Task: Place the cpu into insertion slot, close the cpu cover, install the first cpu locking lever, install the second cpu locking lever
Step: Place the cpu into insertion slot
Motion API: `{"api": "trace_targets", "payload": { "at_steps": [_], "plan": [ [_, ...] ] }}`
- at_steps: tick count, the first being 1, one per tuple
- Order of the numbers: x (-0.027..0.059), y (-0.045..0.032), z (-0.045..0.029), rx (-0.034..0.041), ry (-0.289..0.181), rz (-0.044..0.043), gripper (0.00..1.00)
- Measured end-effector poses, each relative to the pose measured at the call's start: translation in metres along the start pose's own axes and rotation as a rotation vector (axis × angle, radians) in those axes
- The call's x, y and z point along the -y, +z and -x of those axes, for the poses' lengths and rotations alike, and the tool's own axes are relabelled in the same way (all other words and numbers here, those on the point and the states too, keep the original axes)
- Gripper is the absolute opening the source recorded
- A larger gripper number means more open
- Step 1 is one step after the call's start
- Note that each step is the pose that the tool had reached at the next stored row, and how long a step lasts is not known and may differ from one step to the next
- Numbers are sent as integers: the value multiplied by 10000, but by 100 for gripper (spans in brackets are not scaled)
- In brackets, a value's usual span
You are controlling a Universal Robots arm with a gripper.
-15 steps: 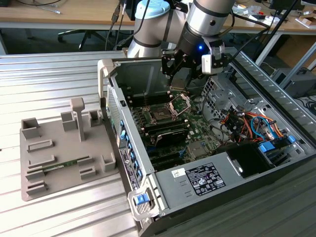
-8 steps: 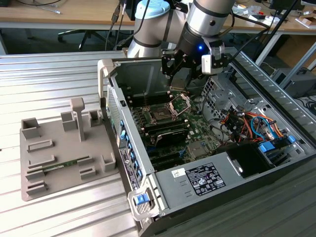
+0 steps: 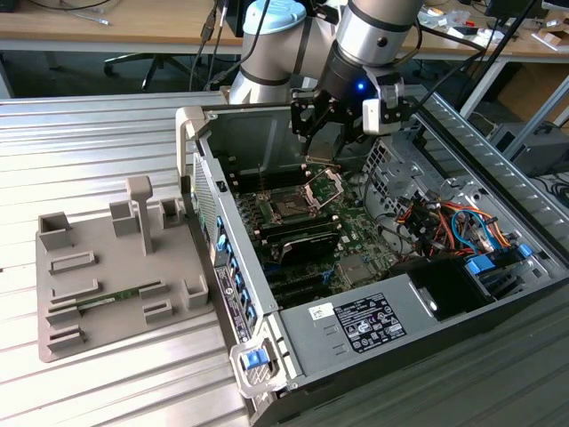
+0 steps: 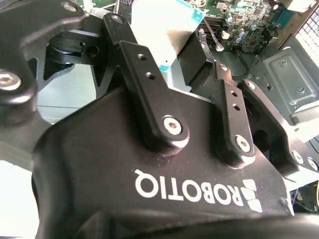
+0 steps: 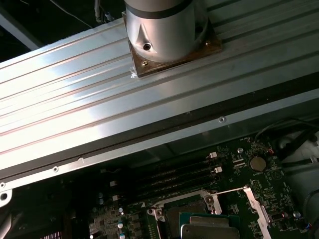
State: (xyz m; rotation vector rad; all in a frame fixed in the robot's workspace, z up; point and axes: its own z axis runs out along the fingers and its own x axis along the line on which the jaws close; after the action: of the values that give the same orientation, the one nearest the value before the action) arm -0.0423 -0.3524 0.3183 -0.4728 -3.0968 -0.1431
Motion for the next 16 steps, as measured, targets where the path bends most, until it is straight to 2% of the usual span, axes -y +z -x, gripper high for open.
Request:
{"api": "trace_targets", "payload": {
  "at_steps": [16],
  "plan": [
    [1, 11, 0, 8, 86, 2, 54]
  ]
}}
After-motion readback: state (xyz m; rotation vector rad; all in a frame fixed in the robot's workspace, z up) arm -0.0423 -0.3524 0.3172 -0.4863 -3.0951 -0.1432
